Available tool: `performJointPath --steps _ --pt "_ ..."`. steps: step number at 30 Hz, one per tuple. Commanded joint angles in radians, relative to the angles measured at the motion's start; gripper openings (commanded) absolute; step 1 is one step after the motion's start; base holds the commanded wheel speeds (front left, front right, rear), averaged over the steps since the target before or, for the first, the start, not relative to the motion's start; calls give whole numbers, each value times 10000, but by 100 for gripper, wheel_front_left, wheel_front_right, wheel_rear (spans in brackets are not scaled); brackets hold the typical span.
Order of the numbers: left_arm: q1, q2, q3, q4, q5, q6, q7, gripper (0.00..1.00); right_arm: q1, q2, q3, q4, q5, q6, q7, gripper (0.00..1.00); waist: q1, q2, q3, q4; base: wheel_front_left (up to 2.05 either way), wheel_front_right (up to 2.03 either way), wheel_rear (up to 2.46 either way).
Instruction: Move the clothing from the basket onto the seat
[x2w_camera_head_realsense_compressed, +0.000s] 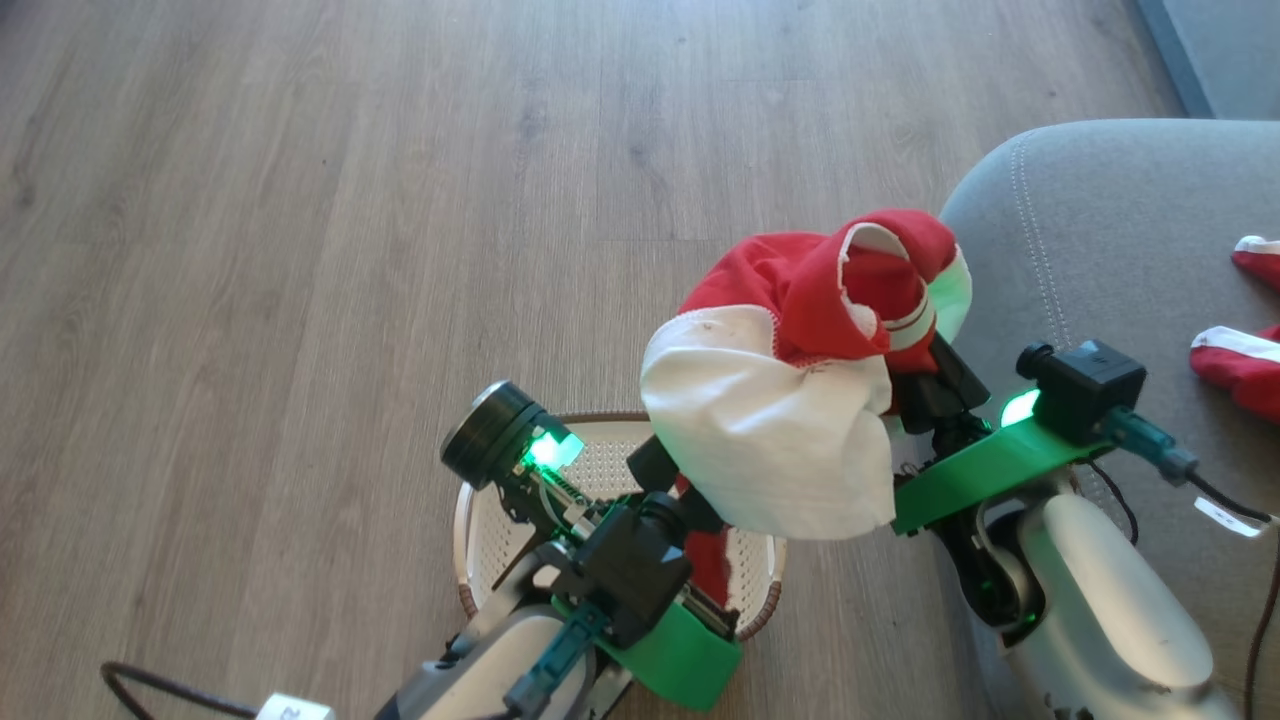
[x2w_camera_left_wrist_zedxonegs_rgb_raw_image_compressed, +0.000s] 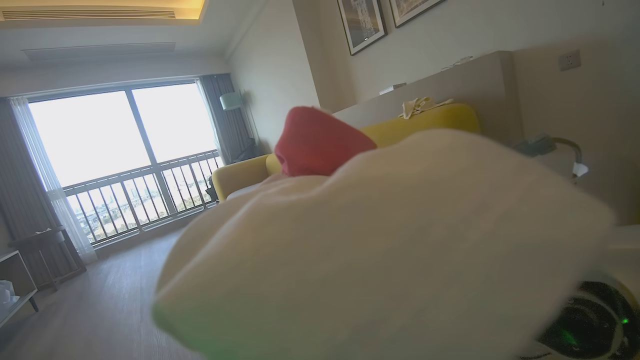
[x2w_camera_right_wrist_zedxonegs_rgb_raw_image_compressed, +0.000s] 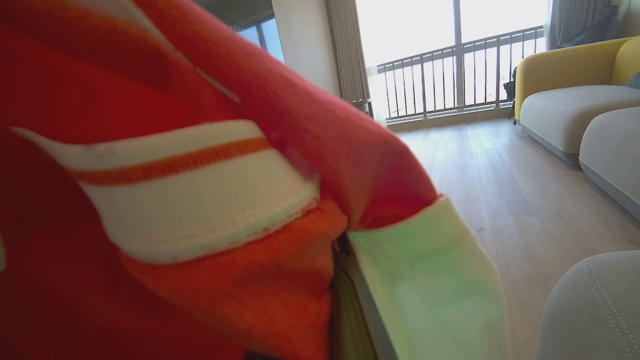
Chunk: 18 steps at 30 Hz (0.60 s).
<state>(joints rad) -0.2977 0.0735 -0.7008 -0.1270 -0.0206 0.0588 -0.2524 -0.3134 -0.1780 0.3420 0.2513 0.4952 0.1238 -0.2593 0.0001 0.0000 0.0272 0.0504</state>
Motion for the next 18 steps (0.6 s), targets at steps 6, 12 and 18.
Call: performJointPath --steps 6,12,18 --pt "-96 -100 484 -305 -41 -98 -93 0 -107 250 -76 -885 286 69 -24 0 -1 0 29 -62 0 0 0" --pt "-3 -126 508 21 -103 -257 -93 0 -167 319 -113 -1237 528 69 -24 0 -1 0 37 -94 0 0 0" --pt "59 -153 533 518 -101 -411 -93 100 -177 272 -176 -1396 570 69 -24 0 -1 0 12 -71 0 0 0"
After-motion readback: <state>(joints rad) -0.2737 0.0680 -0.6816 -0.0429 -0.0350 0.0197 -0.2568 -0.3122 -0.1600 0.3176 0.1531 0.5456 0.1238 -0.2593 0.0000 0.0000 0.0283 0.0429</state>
